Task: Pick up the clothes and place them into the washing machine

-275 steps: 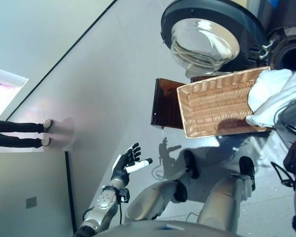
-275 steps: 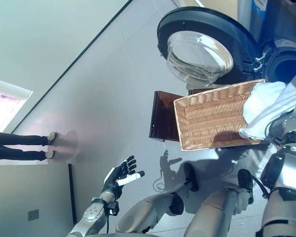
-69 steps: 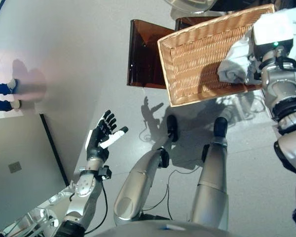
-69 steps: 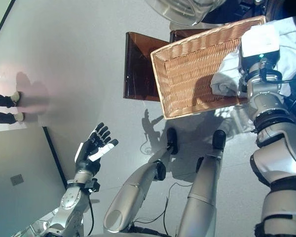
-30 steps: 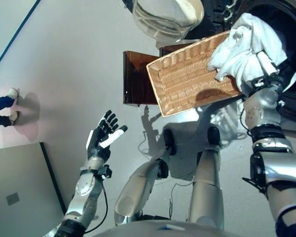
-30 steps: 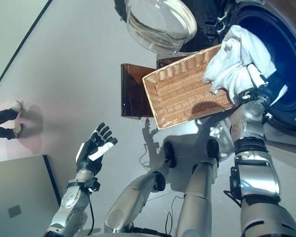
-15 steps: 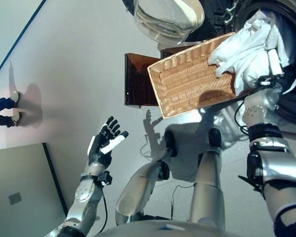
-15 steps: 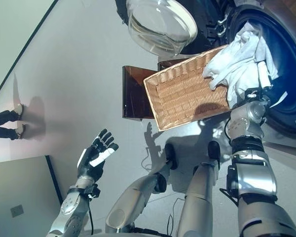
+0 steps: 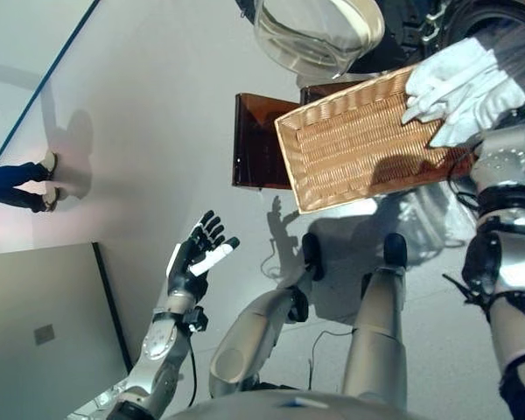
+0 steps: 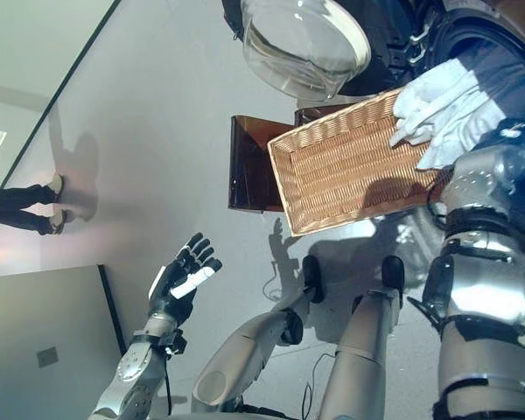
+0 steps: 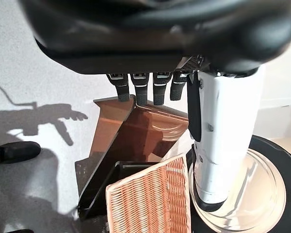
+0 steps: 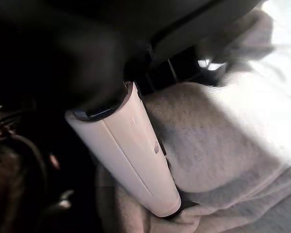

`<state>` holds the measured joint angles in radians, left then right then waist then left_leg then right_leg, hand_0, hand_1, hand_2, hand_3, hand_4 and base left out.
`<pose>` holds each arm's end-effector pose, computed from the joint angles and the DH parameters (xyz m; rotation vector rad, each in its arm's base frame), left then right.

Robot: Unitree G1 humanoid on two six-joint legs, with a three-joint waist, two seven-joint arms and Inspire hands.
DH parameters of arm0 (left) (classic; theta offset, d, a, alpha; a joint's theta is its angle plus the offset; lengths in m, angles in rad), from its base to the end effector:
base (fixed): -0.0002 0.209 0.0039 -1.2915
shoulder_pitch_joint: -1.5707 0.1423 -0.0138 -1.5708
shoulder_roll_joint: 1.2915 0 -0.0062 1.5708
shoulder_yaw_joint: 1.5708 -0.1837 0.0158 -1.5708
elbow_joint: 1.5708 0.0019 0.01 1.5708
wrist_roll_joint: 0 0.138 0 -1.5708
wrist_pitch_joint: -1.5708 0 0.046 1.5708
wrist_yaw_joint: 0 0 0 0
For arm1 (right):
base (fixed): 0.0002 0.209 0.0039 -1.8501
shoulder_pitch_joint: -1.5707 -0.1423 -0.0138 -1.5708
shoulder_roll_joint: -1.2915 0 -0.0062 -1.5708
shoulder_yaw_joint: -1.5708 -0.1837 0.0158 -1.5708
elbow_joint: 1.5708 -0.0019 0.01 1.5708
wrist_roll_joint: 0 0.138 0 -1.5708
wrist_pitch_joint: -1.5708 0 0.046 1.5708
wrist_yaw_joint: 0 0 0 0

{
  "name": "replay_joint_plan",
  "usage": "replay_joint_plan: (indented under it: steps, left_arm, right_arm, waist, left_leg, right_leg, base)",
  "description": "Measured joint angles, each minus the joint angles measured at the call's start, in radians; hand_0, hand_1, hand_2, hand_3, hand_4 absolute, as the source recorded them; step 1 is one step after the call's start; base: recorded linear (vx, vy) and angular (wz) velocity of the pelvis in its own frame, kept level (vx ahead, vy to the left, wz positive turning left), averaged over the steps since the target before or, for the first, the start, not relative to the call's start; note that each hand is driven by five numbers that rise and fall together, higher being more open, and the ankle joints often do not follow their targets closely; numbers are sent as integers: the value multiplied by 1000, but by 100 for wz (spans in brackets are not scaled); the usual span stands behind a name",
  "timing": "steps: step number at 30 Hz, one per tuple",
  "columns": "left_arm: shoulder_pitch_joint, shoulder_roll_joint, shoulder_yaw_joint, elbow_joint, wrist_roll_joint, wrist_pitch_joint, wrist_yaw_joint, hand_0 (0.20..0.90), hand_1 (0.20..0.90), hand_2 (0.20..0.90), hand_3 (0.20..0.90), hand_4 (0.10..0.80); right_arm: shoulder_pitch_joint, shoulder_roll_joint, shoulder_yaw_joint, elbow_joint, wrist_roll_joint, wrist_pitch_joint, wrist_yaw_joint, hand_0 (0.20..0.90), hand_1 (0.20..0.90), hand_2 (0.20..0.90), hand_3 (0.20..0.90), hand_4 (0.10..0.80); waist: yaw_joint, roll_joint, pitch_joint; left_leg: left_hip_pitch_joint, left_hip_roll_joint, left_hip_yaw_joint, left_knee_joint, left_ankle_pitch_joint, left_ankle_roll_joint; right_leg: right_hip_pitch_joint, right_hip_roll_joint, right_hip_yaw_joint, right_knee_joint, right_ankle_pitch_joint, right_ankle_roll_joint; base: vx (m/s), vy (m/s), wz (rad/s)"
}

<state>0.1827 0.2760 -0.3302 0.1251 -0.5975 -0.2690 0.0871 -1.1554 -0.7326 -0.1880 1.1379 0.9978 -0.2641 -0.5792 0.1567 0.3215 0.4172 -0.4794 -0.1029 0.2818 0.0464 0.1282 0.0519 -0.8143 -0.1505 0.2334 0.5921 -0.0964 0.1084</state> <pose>0.1497 0.1578 -0.0065 -0.3363 0.1670 -0.0395 0.3256 -0.3277 0.2524 0.8112 -0.4030 -0.9956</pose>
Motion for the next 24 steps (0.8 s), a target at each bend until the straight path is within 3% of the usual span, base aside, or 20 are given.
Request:
replay_joint_plan:
  steps: [7, 11, 24]
  left_arm:
    - [-4, 0, -6, -2, -4, 0, 0, 900, 900, 900, 900, 800]
    - [-5, 0, -7, -2, -5, 0, 4, 900, 900, 900, 900, 800]
    - [-12, 4, -8, -4, -5, 0, 5, 900, 900, 900, 900, 800]
  right_arm:
    - [-36, -45, -1, 6, 32, -3, -57, 200, 200, 200, 200, 300]
    - [-60, -53, -30, -7, 44, -82, -121, 200, 200, 200, 200, 300]
    - [-62, -72, -139, -41, 55, -183, -206, 200, 200, 200, 200, 300]
  waist:
    - [-2, 12, -9]
    - [0, 21, -16]
    - [20, 31, -24]
  left_leg:
    - [1, -6, -14, -4, 4, 5]
    - [1, -20, -14, -23, 10, 4]
    - [0, -40, -14, -45, 12, 7]
  right_leg:
    - [-4, -6, -4, 18, -18, 1]
    - [-20, -16, -1, 30, -27, 4]
    - [-35, -28, 6, 38, -43, 16]
  base:
    - [37, -10, 5]
    - [51, 9, 6]
    - [18, -1, 2]
